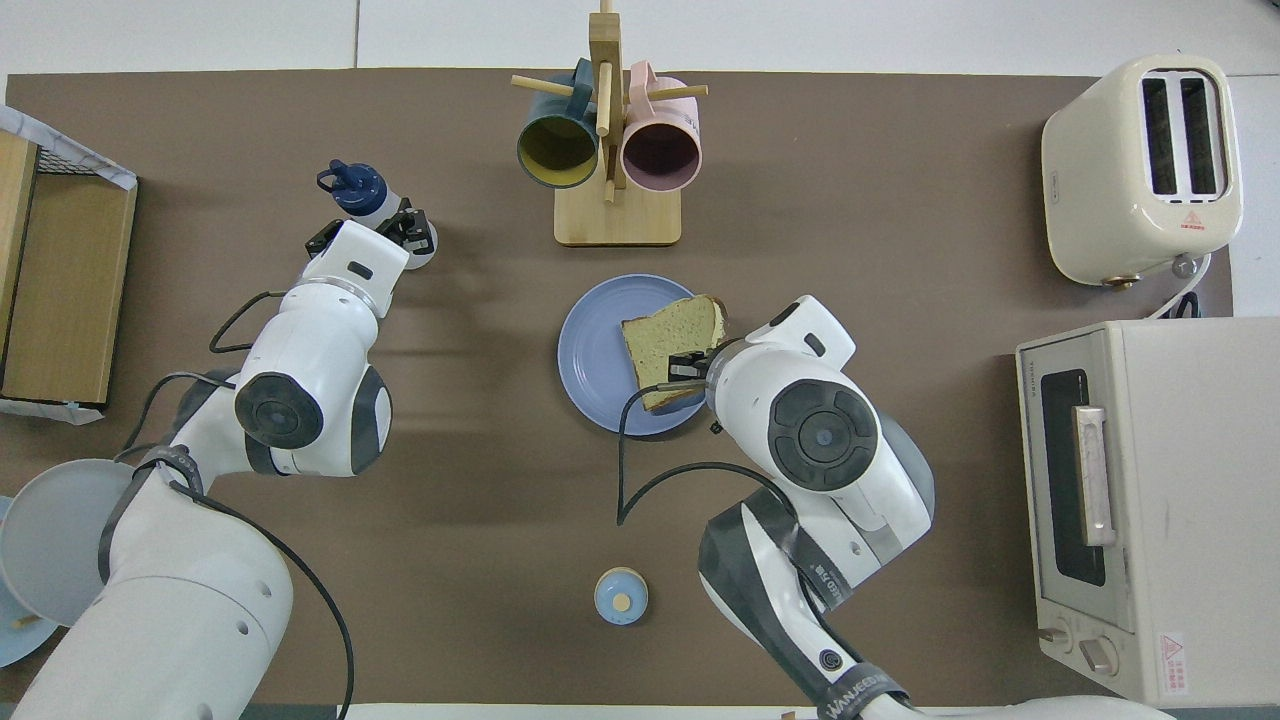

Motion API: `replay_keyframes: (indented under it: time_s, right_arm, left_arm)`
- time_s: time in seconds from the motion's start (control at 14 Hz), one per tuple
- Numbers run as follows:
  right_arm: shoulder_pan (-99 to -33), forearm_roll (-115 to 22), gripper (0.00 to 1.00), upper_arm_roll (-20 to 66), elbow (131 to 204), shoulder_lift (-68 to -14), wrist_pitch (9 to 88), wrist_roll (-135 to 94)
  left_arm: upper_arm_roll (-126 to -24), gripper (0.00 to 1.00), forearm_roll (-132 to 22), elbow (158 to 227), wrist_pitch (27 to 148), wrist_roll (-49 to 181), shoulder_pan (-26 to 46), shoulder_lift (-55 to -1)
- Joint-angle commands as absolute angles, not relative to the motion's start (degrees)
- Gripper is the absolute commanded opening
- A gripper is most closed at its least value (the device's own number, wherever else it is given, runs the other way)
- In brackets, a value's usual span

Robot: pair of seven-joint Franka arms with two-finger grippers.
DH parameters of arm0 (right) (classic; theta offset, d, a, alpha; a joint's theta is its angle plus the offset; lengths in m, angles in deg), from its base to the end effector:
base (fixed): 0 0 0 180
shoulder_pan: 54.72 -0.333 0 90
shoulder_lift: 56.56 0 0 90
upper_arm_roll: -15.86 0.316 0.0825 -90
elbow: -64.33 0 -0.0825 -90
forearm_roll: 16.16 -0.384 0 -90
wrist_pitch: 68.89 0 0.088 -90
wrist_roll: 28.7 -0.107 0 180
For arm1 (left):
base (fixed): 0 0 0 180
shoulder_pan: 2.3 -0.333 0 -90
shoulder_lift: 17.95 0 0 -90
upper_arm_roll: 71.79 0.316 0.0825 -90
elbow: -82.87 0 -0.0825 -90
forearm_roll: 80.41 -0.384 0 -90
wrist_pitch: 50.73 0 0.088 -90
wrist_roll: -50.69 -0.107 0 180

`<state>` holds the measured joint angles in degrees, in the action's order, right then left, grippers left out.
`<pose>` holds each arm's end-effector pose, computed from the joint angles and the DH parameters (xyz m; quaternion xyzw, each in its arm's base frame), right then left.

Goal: Put bread on plate and add seasoning
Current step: 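Grasp the blue-capped bottle with the left gripper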

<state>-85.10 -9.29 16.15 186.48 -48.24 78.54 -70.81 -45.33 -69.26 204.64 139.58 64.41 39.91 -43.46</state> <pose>0.5051 0.3018 0.3705 -0.9869 0.0535 -0.1416 0.0560 0.6015 -0.1701 0.3152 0.9174 0.0230 0.3951 0.0419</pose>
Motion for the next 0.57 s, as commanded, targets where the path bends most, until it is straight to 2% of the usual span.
replay_keyframes:
  time_s: [0.0,0.36,0.5]
  right_arm:
    - [-84.7,-10.4,0.00,16.6,188.2,-49.4,79.9,-71.9]
    - [-83.9,-10.6,0.00,16.6,189.0,-49.6,80.0,-71.6]
    - [-84.0,-12.3,0.00,16.6,189.1,-49.6,80.1,-71.4]
  left_arm:
    - [-45.2,0.00,-69.7,203.1,133.5,63.2,39.4,-40.4]
    - [-45.2,0.00,-70.9,202.1,127.8,62.0,39.3,-36.7]
    - [-45.4,0.00,-70.9,202.1,123.5,60.8,39.4,-33.5]
